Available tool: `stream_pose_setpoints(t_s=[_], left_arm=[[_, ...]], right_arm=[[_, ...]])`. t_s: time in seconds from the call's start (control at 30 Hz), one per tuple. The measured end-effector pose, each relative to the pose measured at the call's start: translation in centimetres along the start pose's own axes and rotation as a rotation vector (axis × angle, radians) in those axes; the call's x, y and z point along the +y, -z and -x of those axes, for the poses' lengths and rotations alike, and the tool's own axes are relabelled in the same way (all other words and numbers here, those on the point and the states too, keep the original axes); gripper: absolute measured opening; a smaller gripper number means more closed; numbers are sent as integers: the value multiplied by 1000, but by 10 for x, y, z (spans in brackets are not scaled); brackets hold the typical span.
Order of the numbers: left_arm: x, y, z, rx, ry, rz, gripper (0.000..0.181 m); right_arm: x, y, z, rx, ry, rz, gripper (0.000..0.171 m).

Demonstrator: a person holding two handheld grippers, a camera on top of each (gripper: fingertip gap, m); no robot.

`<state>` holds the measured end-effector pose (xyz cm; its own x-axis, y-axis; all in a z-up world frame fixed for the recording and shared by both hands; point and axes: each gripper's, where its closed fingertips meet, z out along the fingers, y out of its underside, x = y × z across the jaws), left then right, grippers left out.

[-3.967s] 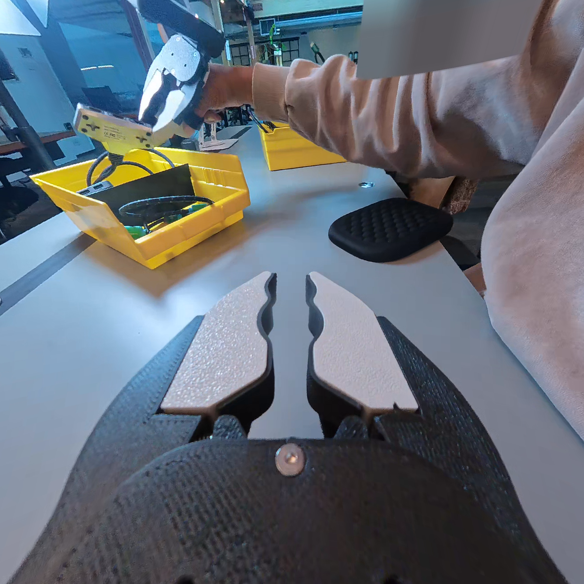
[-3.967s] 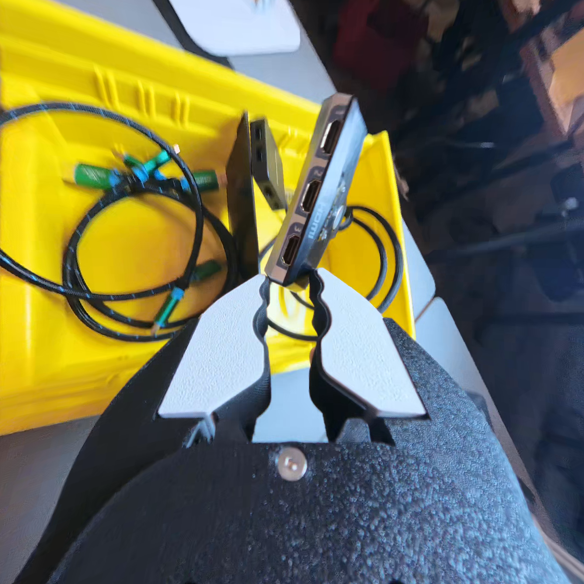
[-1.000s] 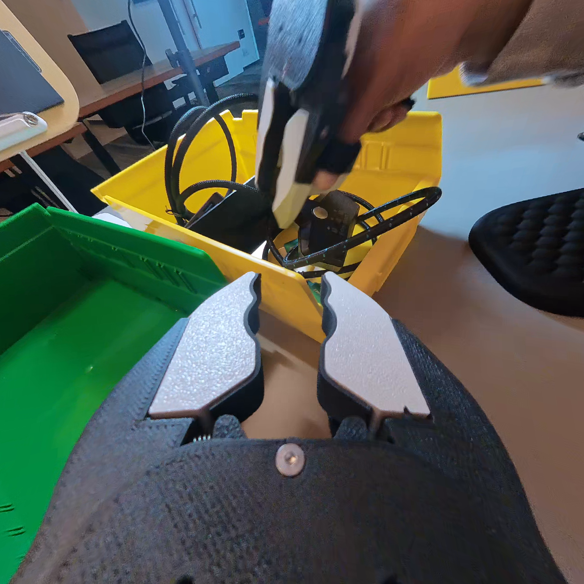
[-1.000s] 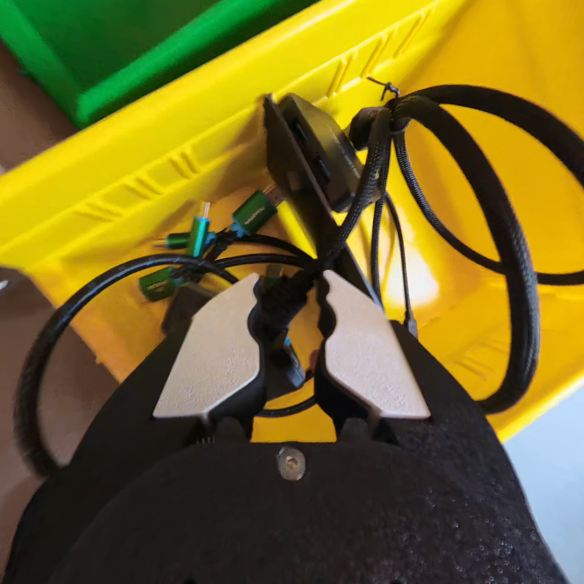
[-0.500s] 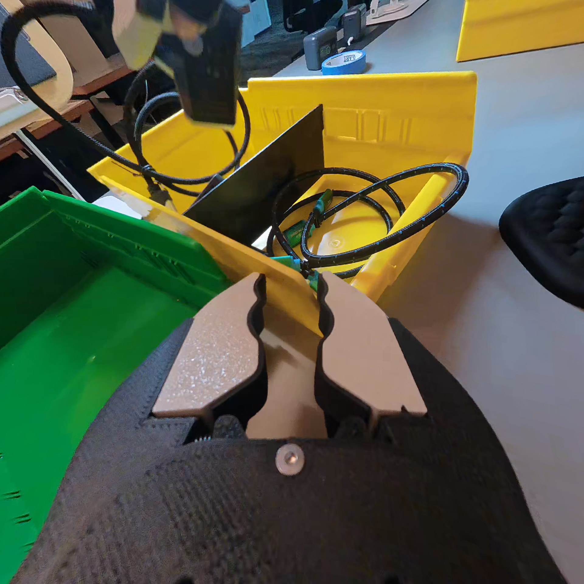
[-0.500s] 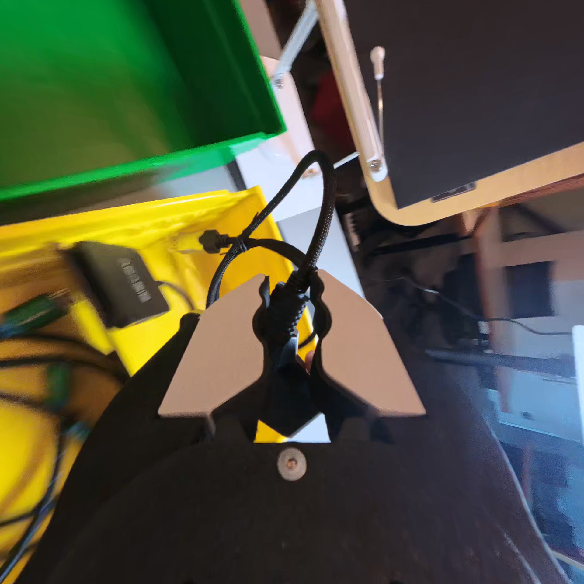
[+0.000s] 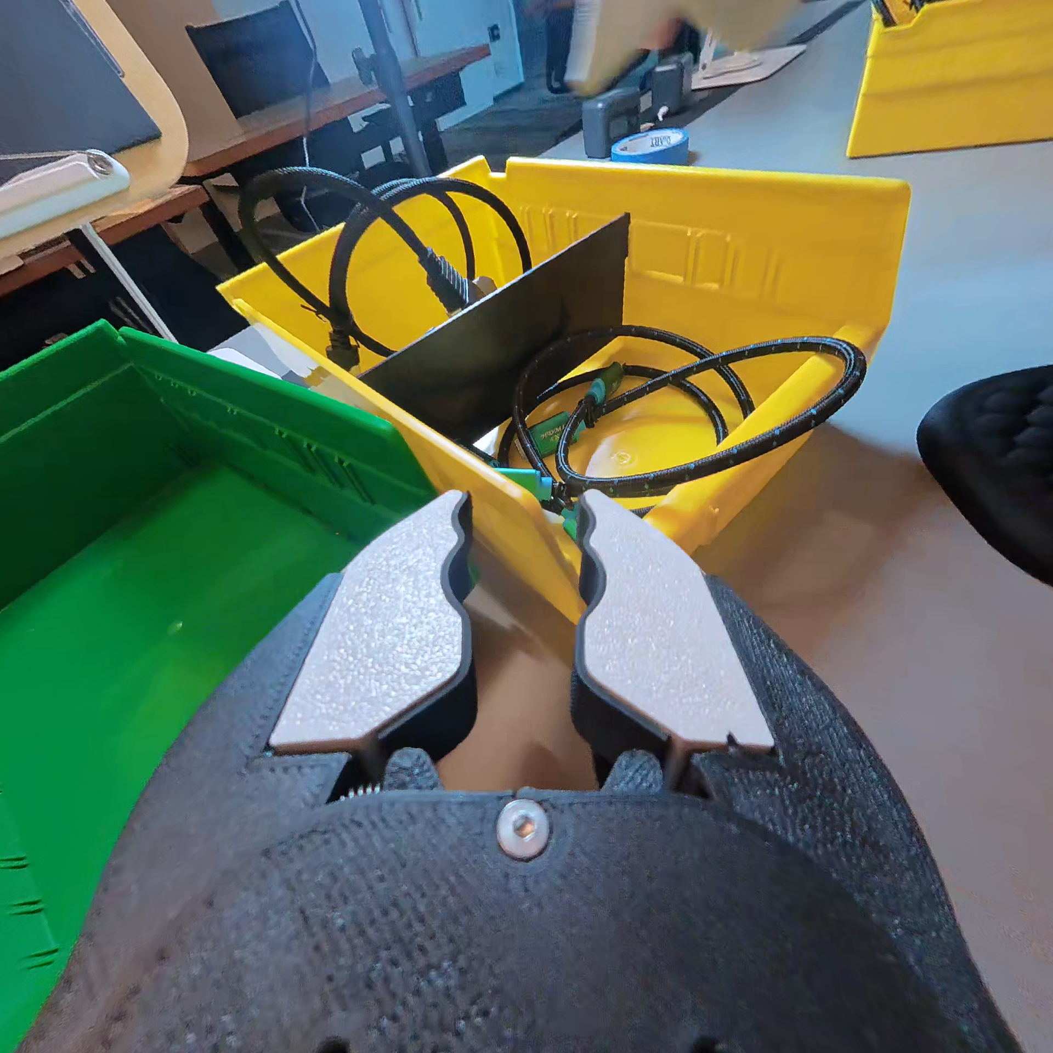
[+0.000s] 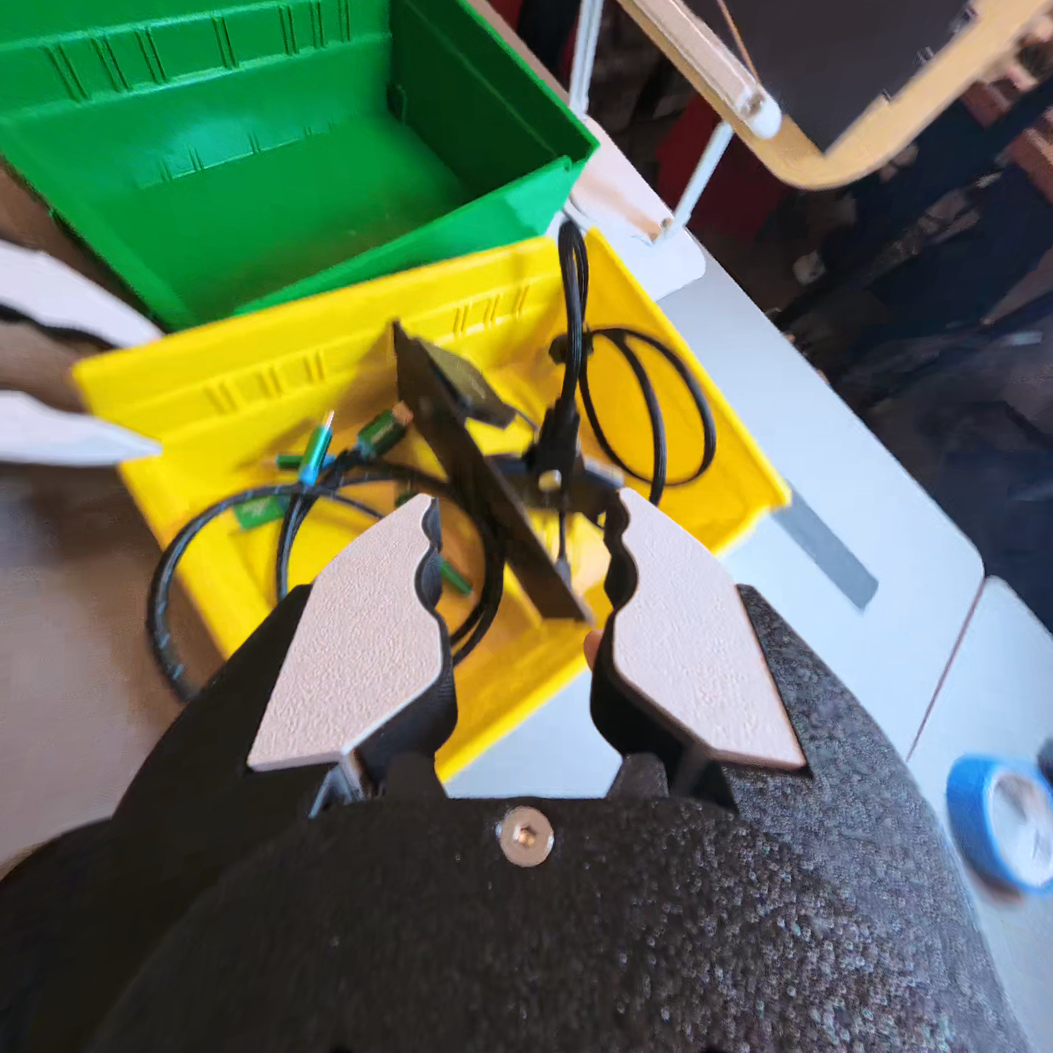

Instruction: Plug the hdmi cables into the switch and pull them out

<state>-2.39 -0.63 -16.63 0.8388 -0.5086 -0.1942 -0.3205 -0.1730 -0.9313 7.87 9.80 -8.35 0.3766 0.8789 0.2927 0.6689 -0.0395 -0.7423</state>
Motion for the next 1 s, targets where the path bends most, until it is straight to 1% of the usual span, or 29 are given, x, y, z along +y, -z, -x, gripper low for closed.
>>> stream_pose_setpoints(t_s=[0.07, 0.1, 0.17, 0.2, 0.23, 0.27, 0.3, 0.4, 0.5, 0.6, 0.67, 0.73, 0.8, 0.9, 1.0], left_arm=[[-1, -2, 0, -5, 23, -3, 36], [-1, -5, 0, -11, 42, -1, 36], [-2, -11, 5, -43, 79, -11, 34], [-1, -15, 6, -53, 92, -12, 36], [0, -18, 8, -68, 105, -8, 35], [1, -22, 8, -70, 99, 5, 28], [2, -24, 10, -80, 78, 19, 22], [-5, -29, 0, -77, 3, 20, 23], [-15, -20, -6, -53, -4, -8, 22], [-34, 2, -11, -45, -23, -56, 21], [-51, 25, -12, -67, -40, -107, 20], [-69, 55, -6, -112, -57, -162, 21], [-86, 93, 6, -163, -61, -214, 20], [-96, 158, 33, -246, -60, -240, 20], [-88, 226, 59, -364, -69, -235, 21]], right_arm=[[38, 26, 12, 55, -102, -44, 58], [59, 31, 22, 60, -180, -61, 59], [100, 28, 41, 74, -323, -66, 65], [114, 23, 46, 95, -368, -82, 60], [119, 17, 48, 109, -401, -128, 45], [117, 14, 47, 113, -428, -206, 26], [116, 13, 39, 144, -451, -215, 24], [109, 25, 18, 320, -264, -169, 13], [103, 43, 26, 358, -246, -232, 11], [85, 73, 38, 458, -178, -302, 9], [62, 94, 48, 476, -150, -375, 9], [32, 112, 61, 489, -89, -443, 10], [-4, 123, 79, 457, -47, -527, 11], [-60, 119, 114, 362, -20, -646, 11], [-109, 96, 155, 228, -55, -755, 11]])
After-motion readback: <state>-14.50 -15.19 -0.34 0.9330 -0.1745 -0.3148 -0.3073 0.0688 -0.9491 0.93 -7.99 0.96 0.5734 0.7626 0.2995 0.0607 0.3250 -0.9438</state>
